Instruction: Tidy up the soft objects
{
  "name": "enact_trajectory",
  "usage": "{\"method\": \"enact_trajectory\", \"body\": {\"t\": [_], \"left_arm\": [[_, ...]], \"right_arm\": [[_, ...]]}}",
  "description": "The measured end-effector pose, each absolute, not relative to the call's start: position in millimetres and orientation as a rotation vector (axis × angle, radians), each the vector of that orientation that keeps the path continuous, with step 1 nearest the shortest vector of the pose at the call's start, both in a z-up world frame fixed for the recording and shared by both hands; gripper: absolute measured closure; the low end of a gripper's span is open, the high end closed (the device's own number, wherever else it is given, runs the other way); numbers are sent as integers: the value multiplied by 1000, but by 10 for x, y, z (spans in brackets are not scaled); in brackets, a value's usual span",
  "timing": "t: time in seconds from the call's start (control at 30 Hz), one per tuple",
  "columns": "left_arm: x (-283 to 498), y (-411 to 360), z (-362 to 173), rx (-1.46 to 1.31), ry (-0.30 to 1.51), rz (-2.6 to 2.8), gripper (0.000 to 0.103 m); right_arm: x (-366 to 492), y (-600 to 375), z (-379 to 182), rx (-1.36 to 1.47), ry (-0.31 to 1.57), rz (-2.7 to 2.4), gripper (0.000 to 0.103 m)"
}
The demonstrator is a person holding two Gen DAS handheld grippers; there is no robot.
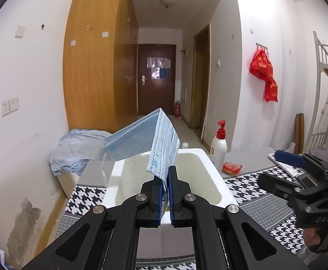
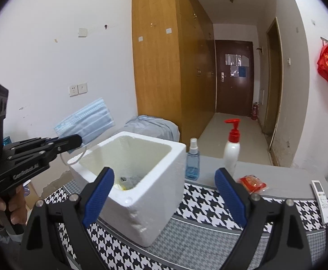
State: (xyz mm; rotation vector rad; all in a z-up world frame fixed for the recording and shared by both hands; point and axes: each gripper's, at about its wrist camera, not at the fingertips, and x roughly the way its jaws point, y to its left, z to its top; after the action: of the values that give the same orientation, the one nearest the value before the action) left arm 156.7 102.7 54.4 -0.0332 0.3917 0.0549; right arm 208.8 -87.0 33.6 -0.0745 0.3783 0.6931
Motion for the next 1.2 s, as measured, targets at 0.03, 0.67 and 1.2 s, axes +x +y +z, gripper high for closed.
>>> {"method": "enact_trajectory", "body": {"t": [0.03, 0.67, 1.2], "left_arm": [[1606, 1026, 535, -35, 401, 55, 98], [1939, 846, 380, -32, 485, 24, 98], [1868, 790, 393, -28, 437, 67, 1]], "right_arm": [[2093, -902, 337, -68, 378, 687, 9], [2091, -1314, 250, -27, 381, 625, 9], [2060, -1463, 218, -4, 385, 606, 9]]}}
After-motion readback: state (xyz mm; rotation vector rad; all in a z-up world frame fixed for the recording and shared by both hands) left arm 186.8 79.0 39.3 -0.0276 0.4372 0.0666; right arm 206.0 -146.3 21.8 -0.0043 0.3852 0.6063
